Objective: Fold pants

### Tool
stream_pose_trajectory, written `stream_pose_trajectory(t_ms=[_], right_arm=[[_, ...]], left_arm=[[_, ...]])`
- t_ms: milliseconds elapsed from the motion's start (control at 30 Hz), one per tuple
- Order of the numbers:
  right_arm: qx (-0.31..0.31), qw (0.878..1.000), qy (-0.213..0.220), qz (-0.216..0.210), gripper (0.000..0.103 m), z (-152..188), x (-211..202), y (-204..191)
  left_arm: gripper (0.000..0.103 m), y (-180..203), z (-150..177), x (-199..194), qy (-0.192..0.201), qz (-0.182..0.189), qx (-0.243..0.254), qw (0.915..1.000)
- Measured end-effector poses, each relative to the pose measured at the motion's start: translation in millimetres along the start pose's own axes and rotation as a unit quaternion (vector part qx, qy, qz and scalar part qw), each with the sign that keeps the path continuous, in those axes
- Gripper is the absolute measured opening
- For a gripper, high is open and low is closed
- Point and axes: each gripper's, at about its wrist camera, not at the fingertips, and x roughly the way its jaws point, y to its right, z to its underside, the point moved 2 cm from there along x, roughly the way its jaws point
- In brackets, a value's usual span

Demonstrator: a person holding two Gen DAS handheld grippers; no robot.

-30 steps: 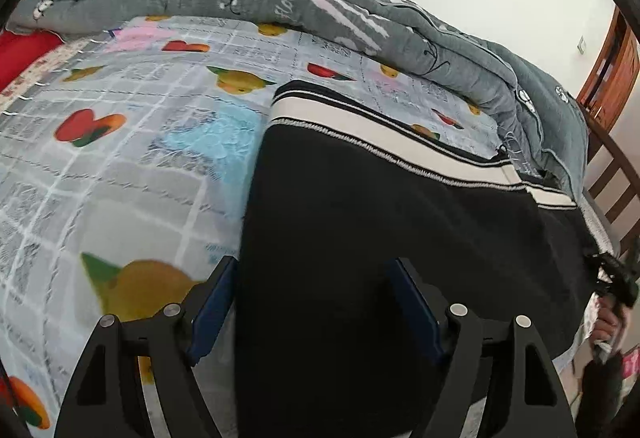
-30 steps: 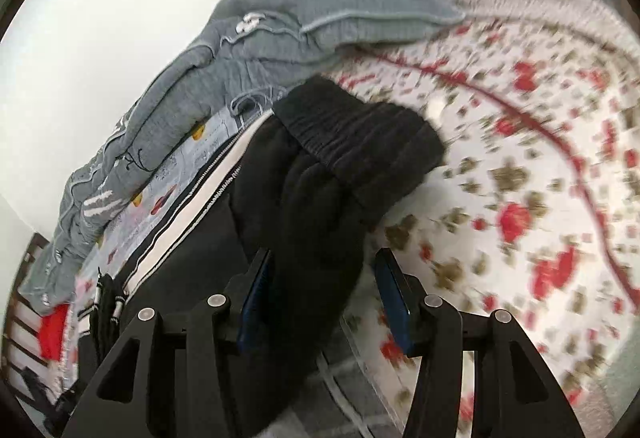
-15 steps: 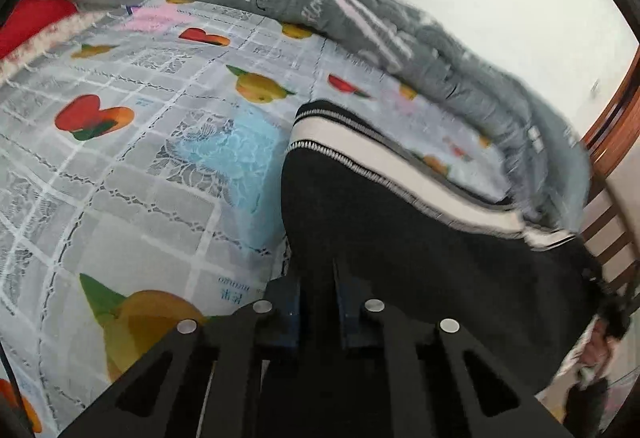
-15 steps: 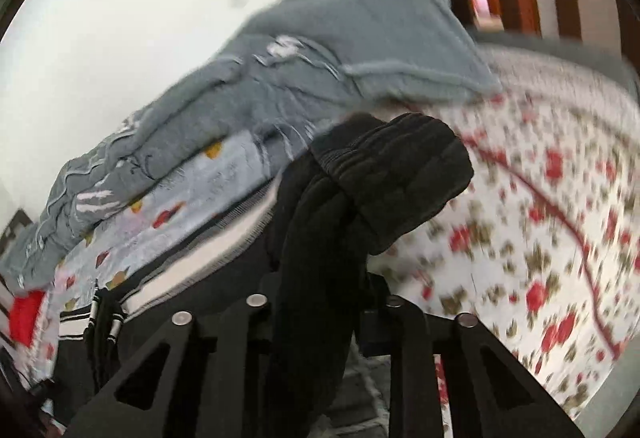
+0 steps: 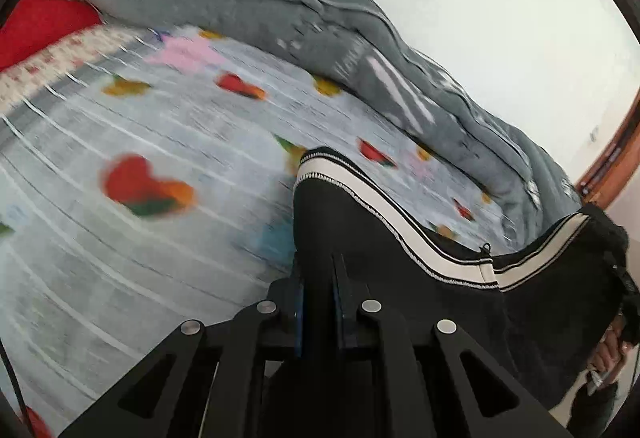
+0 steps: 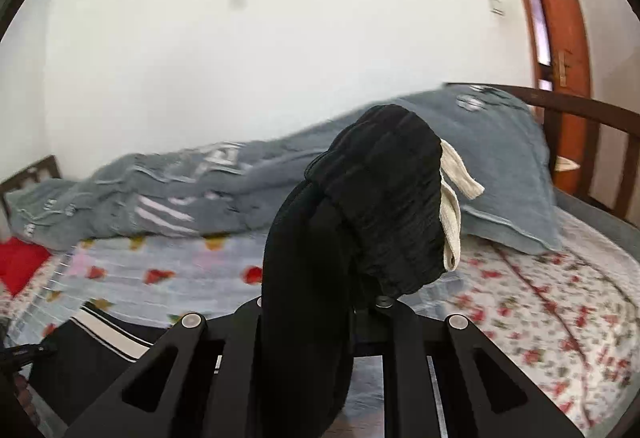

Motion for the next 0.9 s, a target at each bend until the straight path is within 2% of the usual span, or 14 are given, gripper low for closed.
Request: stream_pose_trajectory(t_ms=[100,200,333,400,433,467,500,567,600,633,900], right_arm=[[0.009,0.999,-0.005,-0.040,0.015,9.0,9.5,-16.2],[0.012,0.998,-0.036,-0.040,0.015,33.8,30.1,-14.3],[0.043,0.990,-0.135,-0.004,0.020,91.3,80.0,22.5],[0.080,0.977,-0.196,0.002,0.027,119.1,96.1,46.5],[0.112,0.968,-0.222,-0.015,0.028,132.9,98.5,60.7],[0.135,0.965,-0.223,-0.030,0.029,139.0,94.6,70.3],[0.148,0.965,-0.214,-0.037,0.036,140.8,86.6,76.7],[0.135,0.970,-0.202,-0.011,0.043,137.1,67.3,80.7],[0.120,0.974,-0.193,0.013,0.043,133.7,56.9,79.7],[0.109,0.975,-0.190,0.019,0.043,132.2,51.2,77.6],[0.054,0.984,-0.168,0.027,0.044,101.1,9.2,38.2]], left_arm=[[0.011,-28.7,-12.0,-7.1,0.007,-0.033,-0.006,0.9994],[0.012,-57.1,-17.2,-4.3,-0.003,-0.052,-0.026,0.9983],[0.019,-80.4,-12.7,7.5,-0.017,-0.071,-0.059,0.9956],[0.030,-89.4,-7.2,11.0,-0.024,-0.061,-0.073,0.9952],[0.033,-91.2,-4.8,11.9,-0.028,-0.052,-0.079,0.9951],[0.033,-92.0,-1.6,11.7,-0.030,-0.043,-0.083,0.9952],[0.033,-93.3,1.1,9.2,-0.030,-0.035,-0.083,0.9955],[0.036,-92.1,5.4,4.5,-0.031,-0.032,-0.076,0.9961],[0.037,-90.8,7.4,2.5,-0.032,-0.031,-0.073,0.9964],[0.038,-89.6,9.6,0.5,-0.033,-0.029,-0.071,0.9965],[0.046,-80.5,26.4,-10.4,-0.041,-0.001,-0.071,0.9966]])
